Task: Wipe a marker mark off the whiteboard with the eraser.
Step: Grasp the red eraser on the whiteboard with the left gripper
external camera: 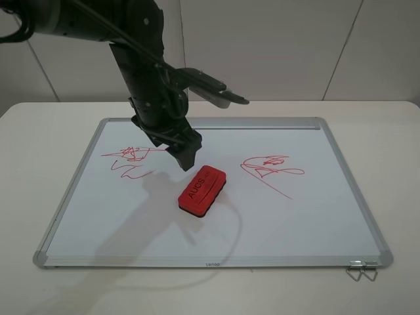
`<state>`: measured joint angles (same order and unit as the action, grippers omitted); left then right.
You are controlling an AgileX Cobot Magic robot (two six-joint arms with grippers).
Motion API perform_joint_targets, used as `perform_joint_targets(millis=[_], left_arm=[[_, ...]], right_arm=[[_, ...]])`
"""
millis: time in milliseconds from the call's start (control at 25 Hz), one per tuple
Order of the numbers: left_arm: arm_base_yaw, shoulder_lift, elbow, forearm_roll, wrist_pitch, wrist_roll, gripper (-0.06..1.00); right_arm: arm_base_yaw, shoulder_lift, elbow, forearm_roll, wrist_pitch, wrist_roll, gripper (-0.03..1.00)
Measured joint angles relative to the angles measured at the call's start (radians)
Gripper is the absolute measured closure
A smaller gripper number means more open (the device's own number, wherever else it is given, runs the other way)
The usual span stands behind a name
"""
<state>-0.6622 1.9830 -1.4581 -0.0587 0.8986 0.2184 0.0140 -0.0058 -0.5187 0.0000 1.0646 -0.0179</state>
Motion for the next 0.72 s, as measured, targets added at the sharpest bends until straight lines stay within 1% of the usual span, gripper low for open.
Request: perform_joint_targets(millis=[160,480,720], left_arm=[[-0.041,0.027,-0.039,0.001,0.002,-0.077,0.17],[-0.092,0.036,-0.043,0.003,0.002,-0.238,0.17],[-0.118,0.082,-0.045,0.032,0.0,-0.312,0.17]], right_arm=[[0.0,0.0,0.0,0.0,0.0,0.0,0.14],[0.0,0.0,0.0,0.0,0.0,0.0,0.14],[0.0,0.0,0.0,0.0,0.0,0.0,0.14]])
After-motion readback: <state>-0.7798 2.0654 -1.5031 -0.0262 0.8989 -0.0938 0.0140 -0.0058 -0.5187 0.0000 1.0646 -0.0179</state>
